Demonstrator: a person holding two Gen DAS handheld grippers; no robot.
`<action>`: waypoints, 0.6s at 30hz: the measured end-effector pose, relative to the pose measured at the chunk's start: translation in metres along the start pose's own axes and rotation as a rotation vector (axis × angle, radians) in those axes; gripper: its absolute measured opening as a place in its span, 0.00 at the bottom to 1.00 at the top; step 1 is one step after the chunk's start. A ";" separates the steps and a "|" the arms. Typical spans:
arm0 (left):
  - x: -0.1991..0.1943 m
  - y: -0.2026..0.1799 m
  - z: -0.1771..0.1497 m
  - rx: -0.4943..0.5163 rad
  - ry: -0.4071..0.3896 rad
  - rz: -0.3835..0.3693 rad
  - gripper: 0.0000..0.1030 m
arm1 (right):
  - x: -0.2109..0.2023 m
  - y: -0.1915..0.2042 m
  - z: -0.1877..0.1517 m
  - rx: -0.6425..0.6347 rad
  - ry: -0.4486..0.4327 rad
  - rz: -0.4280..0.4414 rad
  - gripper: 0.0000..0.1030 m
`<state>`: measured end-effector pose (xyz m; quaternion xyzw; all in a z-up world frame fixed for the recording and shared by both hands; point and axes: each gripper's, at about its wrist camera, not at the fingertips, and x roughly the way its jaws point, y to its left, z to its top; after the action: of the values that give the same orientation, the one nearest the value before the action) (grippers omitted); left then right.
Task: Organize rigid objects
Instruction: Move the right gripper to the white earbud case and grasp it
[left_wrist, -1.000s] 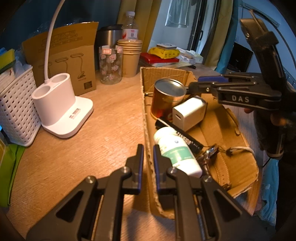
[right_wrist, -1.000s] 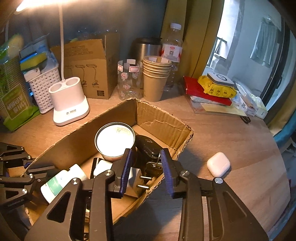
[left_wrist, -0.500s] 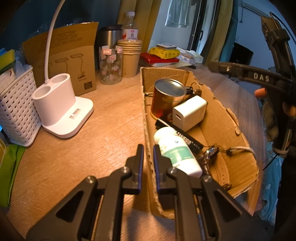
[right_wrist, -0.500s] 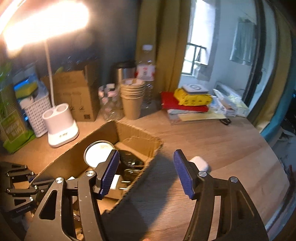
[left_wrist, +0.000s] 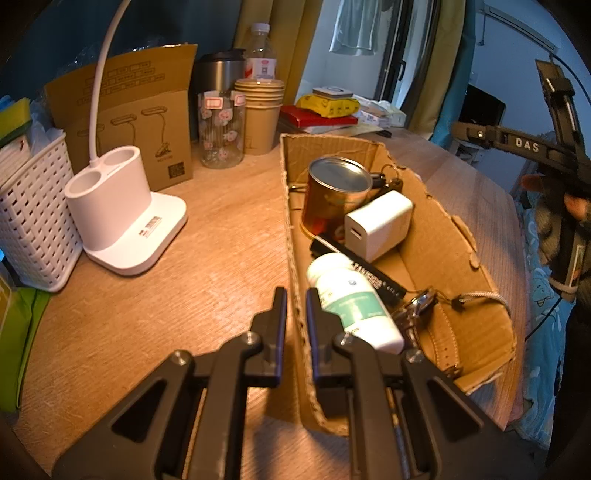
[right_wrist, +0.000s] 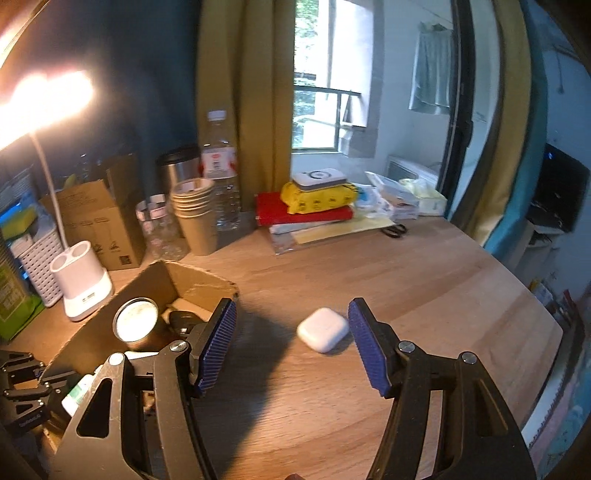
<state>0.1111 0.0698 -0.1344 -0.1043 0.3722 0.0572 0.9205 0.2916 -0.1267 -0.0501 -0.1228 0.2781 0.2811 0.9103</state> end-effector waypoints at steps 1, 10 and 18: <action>0.000 0.000 0.000 0.000 0.000 0.000 0.11 | 0.001 -0.003 -0.001 0.005 0.000 -0.008 0.64; 0.000 0.000 0.000 0.000 0.000 0.001 0.11 | 0.019 -0.021 -0.005 0.039 0.016 -0.048 0.64; 0.000 -0.001 0.000 0.000 0.000 0.001 0.11 | 0.055 -0.028 -0.015 0.061 0.071 -0.056 0.64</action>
<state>0.1108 0.0690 -0.1344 -0.1041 0.3721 0.0575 0.9206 0.3389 -0.1305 -0.0918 -0.1124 0.3150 0.2422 0.9108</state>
